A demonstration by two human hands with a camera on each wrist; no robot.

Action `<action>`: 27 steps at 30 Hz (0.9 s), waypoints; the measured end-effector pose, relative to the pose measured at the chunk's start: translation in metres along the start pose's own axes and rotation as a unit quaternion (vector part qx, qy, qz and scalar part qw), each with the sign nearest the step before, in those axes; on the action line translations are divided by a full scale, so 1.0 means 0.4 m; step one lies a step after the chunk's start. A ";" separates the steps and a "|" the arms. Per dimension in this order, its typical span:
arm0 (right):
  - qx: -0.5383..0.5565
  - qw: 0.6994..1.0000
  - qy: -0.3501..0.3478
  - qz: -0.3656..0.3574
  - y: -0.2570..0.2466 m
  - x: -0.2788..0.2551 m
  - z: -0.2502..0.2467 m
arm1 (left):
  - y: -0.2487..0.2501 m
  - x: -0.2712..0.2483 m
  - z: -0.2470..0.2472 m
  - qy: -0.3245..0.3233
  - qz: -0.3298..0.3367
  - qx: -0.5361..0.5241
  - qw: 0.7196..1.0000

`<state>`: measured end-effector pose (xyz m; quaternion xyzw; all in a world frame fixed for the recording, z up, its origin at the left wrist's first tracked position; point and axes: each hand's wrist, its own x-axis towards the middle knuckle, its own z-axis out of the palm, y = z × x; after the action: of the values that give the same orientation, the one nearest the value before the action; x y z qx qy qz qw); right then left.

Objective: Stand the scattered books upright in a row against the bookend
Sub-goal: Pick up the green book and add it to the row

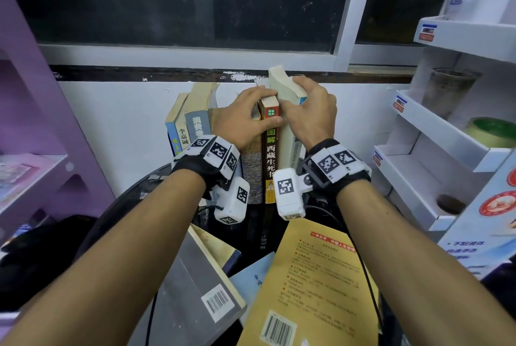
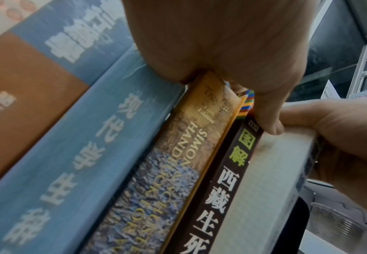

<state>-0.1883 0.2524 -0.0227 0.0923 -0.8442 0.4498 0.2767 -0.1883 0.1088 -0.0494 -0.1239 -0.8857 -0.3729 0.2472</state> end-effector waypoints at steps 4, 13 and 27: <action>-0.017 1.000 -0.013 0.011 0.013 0.004 0.013 | -0.002 0.000 0.002 0.002 0.001 -0.007 1.000; -0.026 0.999 -0.034 0.019 0.033 0.006 0.022 | -0.001 0.000 0.006 0.015 -0.001 -0.015 1.000; -0.014 0.993 -0.113 -0.014 0.067 0.009 0.006 | 0.002 -0.007 -0.010 -0.028 -0.003 -0.009 1.000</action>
<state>-0.2030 0.2660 -0.0408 0.1509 -0.8749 0.4205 0.1870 -0.1844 0.1062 -0.0480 -0.1339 -0.8894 -0.3780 0.2196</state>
